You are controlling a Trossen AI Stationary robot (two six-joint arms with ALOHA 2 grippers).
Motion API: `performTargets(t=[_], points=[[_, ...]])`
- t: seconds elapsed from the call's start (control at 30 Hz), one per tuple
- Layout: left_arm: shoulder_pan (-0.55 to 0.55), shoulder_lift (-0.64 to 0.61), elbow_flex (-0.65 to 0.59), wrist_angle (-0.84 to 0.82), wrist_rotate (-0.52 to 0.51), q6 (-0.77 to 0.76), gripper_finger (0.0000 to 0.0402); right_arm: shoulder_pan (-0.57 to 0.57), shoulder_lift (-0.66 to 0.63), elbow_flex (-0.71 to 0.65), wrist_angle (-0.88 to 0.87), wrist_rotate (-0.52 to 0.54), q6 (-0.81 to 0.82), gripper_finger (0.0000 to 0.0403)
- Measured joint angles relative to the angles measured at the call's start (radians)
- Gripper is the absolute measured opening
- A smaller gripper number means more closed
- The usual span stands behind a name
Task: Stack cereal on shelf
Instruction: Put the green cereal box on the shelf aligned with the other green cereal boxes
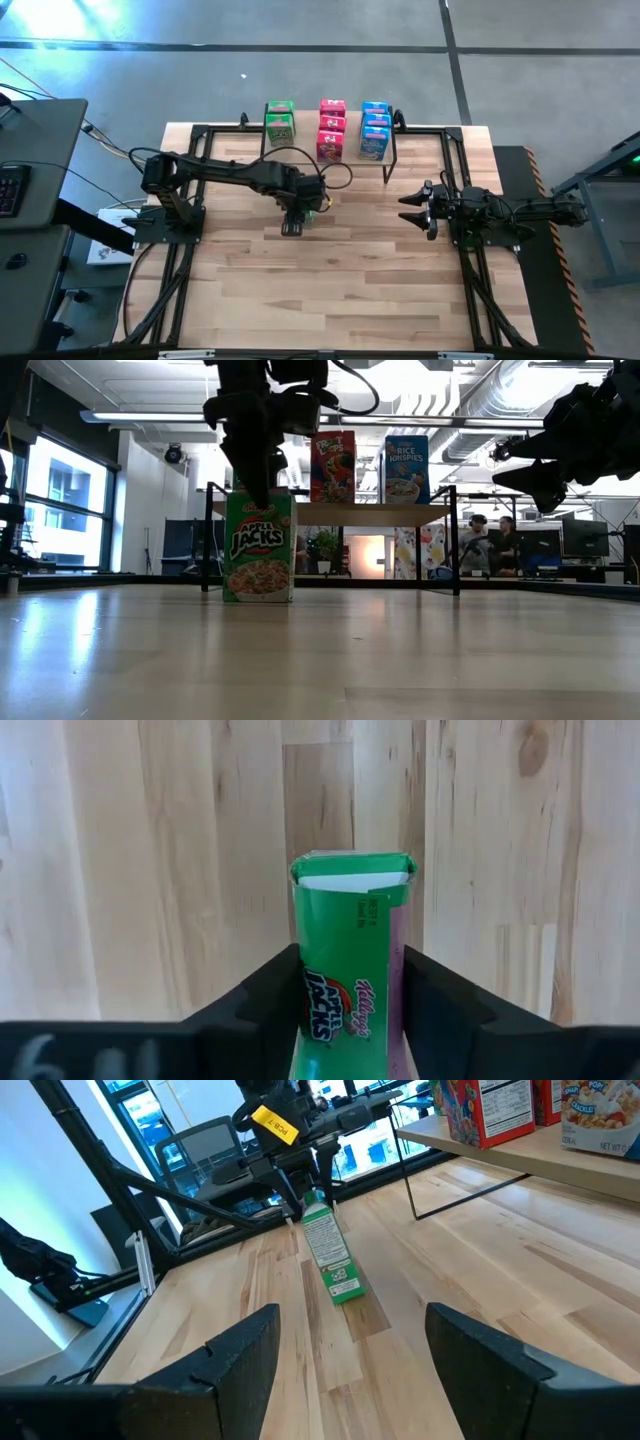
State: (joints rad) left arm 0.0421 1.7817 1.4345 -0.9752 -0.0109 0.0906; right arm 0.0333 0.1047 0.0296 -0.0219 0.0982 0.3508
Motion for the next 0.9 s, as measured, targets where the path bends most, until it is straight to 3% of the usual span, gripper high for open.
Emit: performTargets(t=[0.27, 0.57, 0.9], points=[[0.000, -0.019, 0.000, -0.019, 0.007, -0.007, 0.0120, 0.000, 0.000, 0.000, 0.000, 0.000, 0.000, 0.0244], [0.003, -0.205, 0.016, -0.135, -0.031, -0.036, 0.0120, 0.000, 0.000, 0.000, 0.000, 0.000, 0.000, 0.0244], [0.018, -0.360, 0.129, -0.299, -0.145, 0.035, 0.0119, 0.000, 0.000, 0.000, 0.000, 0.000, 0.000, 0.0244]])
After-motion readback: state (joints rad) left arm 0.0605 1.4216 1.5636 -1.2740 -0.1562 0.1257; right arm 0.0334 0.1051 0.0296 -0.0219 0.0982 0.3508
